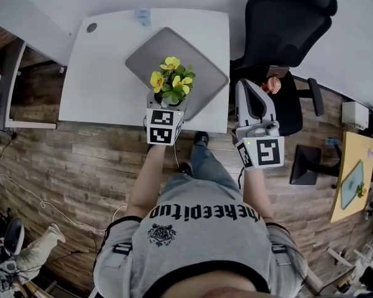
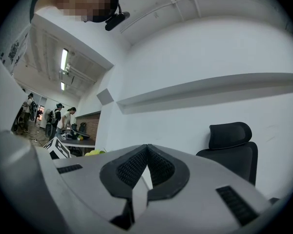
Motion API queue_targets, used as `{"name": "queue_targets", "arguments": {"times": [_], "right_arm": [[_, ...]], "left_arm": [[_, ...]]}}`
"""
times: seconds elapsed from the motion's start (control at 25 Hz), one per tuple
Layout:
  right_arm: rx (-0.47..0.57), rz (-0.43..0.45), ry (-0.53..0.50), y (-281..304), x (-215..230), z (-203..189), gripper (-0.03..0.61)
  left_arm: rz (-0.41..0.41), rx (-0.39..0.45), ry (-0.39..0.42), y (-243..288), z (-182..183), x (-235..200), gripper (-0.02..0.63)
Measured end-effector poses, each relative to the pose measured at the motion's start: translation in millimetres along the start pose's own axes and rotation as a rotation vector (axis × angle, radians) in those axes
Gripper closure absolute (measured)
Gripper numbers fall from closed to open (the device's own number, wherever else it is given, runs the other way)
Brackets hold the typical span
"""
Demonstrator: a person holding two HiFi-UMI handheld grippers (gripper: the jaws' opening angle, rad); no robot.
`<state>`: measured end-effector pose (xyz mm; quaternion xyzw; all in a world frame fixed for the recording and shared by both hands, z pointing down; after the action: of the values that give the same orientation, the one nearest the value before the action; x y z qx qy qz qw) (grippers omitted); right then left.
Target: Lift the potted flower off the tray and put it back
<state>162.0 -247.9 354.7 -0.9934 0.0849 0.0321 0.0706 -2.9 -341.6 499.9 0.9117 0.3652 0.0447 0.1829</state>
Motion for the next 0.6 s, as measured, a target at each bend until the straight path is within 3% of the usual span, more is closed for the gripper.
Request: {"name": "queue_targets", "arguments": {"times": [0.6], "right_arm": [[0.061, 0.010, -0.004, -26, -35, 27, 0.575]], "left_arm": [[0.005, 0.181, 0.020, -88, 53, 10, 0.278]]}}
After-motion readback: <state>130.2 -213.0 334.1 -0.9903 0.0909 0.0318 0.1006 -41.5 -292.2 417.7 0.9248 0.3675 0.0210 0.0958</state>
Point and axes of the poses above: the fingertips, and each gripper's own axes: y forward along the fingers, x to its right, z out of its top, the point moved 5 cm from there along -y, backward along the fingers, and after that the axes turned 4 degrees about x, right-handed, at the moved point
